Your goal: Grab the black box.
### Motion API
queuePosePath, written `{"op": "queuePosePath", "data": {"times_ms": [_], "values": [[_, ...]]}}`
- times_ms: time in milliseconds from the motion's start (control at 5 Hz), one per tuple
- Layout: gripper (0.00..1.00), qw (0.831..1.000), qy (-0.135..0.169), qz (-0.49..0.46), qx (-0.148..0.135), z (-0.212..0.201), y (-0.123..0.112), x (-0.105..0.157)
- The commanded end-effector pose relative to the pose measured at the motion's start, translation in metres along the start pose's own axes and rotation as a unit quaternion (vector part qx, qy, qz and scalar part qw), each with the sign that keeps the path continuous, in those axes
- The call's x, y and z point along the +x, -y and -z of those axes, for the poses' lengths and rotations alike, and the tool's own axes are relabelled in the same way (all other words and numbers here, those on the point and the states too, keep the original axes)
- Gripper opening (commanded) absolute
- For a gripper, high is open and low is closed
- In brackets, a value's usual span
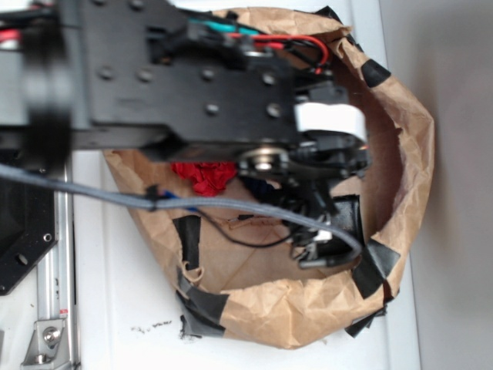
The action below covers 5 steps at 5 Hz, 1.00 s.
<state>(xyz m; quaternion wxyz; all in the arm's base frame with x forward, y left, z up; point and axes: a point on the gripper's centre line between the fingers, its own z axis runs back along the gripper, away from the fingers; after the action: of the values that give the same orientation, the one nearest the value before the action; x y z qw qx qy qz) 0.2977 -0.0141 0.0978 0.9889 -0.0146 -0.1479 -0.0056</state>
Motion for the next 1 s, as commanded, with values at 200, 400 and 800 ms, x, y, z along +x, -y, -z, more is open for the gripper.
{"op": "queuePosePath", "data": {"times_ms": [200, 400, 800], "values": [[1.0, 0.999, -0.005, 0.028, -0.035, 0.059, 0.046, 0.03], [1.0, 0.995, -0.035, 0.056, -0.075, 0.092, 0.057, 0.024], [0.0, 0.992, -0.056, 0.095, -0.07, 0.098, 0.084, -0.007]]}}
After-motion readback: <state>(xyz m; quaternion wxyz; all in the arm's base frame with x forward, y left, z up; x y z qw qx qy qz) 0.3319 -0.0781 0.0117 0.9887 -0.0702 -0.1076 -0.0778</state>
